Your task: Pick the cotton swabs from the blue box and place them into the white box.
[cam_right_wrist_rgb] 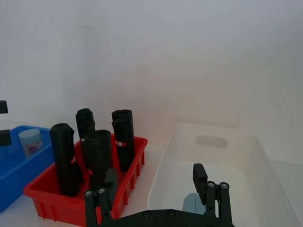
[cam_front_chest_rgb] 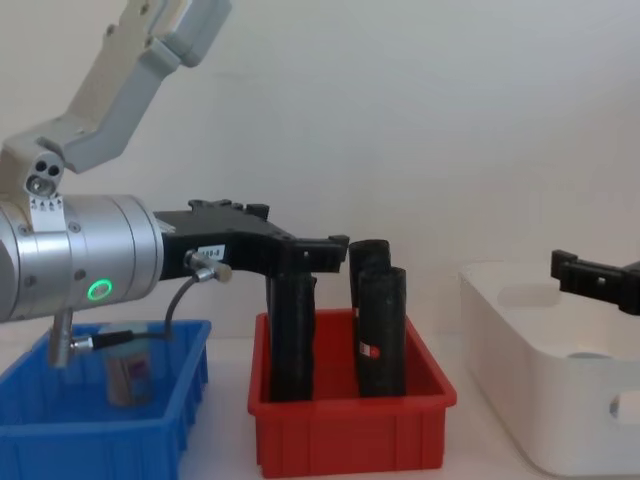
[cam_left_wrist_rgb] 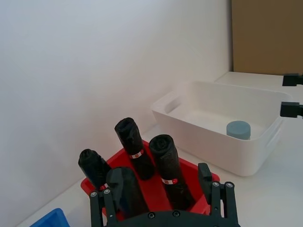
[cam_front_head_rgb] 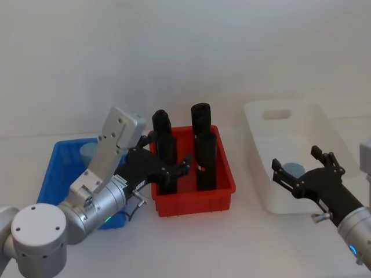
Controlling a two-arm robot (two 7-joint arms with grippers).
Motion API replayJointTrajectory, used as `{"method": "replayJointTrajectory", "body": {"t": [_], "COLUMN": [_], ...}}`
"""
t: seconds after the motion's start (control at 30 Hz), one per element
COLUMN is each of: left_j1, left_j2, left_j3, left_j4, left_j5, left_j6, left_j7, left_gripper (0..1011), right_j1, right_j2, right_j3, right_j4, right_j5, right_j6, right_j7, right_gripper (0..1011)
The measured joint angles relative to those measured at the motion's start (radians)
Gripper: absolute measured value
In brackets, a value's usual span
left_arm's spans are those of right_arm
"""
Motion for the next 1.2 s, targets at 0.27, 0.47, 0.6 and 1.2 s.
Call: {"method": "replayJointTrajectory", "body": {"t": [0.27, 0.47, 0.6, 1.2], "left_j1": [0.039, 0.075, 0.091, 0.108], "left_j2": [-0.002, -0.003, -0.004, -0.004], "left_j3": [0.019, 0.036, 0.044, 0.052], "left_j4": [-0.006, -0.012, -0.015, -0.018], "left_j5": [0.016, 0.030, 0.037, 0.043], "left_j6": [-0.076, -0.144, -0.175, -0.207], "left_j7": [0.100, 0.190, 0.233, 0.276], "left_gripper": [1004, 1004, 1004, 1004], "right_j1": [-0.045, -0.049, -0.048, -0.048], "right_j2": [0.007, 0.007, 0.006, 0.006], "right_j3": [-0.006, -0.006, -0.006, -0.006], "right_j4": [-0.050, -0.055, -0.055, -0.054], "right_j5": [0.014, 0.015, 0.015, 0.014], "right_j6": [-0.001, -0.001, -0.001, -0.001], "right_j7": [-0.006, -0.006, -0.006, -0.005], "right_gripper": [1001, 1001, 1002, 1001]}}
